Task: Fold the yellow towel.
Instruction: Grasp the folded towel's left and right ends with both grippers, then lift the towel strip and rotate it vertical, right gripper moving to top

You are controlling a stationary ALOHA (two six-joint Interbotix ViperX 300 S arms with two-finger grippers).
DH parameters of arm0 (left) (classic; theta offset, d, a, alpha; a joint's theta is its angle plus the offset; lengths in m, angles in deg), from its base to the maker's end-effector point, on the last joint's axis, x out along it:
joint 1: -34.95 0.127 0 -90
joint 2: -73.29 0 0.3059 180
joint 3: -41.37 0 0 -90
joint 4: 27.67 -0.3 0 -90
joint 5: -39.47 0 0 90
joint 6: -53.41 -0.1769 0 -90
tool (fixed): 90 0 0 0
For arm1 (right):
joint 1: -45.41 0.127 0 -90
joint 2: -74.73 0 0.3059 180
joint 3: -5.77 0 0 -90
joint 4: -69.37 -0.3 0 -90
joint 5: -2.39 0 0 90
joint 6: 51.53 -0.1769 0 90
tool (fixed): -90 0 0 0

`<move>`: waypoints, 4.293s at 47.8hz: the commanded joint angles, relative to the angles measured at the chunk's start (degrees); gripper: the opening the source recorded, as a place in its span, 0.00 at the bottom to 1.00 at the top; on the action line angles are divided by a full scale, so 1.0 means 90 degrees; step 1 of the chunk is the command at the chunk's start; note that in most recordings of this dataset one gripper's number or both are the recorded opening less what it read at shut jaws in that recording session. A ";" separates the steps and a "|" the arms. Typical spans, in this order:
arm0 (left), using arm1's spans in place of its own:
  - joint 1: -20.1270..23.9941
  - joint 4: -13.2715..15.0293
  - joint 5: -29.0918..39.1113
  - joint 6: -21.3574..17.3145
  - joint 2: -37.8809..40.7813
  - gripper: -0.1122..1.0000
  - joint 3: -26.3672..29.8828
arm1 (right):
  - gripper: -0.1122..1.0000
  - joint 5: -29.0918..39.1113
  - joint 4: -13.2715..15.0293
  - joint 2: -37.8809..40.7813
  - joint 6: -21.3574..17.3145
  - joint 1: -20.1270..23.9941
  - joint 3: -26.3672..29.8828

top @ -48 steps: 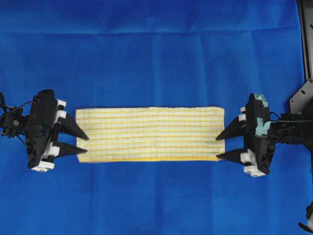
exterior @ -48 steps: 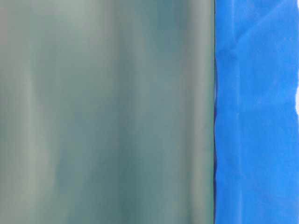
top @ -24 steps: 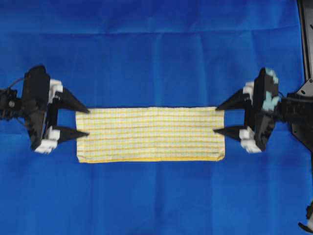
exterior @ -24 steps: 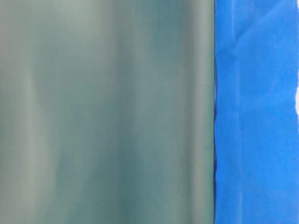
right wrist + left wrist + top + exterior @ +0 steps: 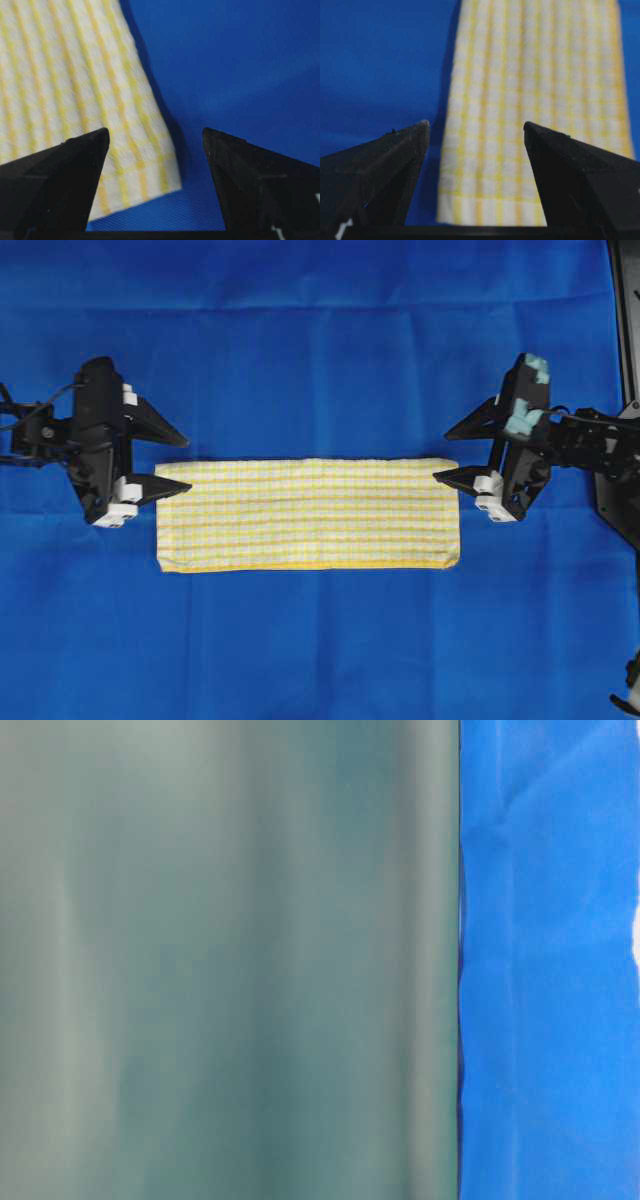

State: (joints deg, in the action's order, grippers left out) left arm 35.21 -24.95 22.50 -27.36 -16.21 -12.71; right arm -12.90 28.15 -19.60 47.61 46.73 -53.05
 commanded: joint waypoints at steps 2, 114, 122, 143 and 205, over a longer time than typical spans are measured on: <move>0.0098 -0.0010 -0.0254 -0.0020 0.0332 0.72 0.0098 | 0.77 -0.0137 -0.0010 0.0410 -0.0010 -0.0098 0.0146; -0.0879 0.0000 0.1045 0.0010 -0.2090 0.12 0.0596 | 0.12 0.0225 0.0068 -0.1650 0.0576 -0.1191 0.0791; -0.1318 0.0000 0.0791 0.0000 -0.1318 0.12 0.1084 | 0.12 0.0234 0.0068 -0.1045 0.0830 -0.1895 0.1172; -0.1875 -0.0010 0.0771 -0.0029 0.0479 0.12 0.2754 | 0.12 0.0254 0.0068 0.0254 0.1611 -0.2861 0.2393; -0.1797 -0.0020 0.0645 -0.1025 0.2900 0.12 0.5391 | 0.12 0.0752 0.0068 0.0195 0.1953 -0.3252 0.2451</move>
State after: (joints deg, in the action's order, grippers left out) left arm 20.45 -24.86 29.45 -36.23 10.42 34.75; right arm -6.57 28.94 -17.93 65.01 19.84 -32.92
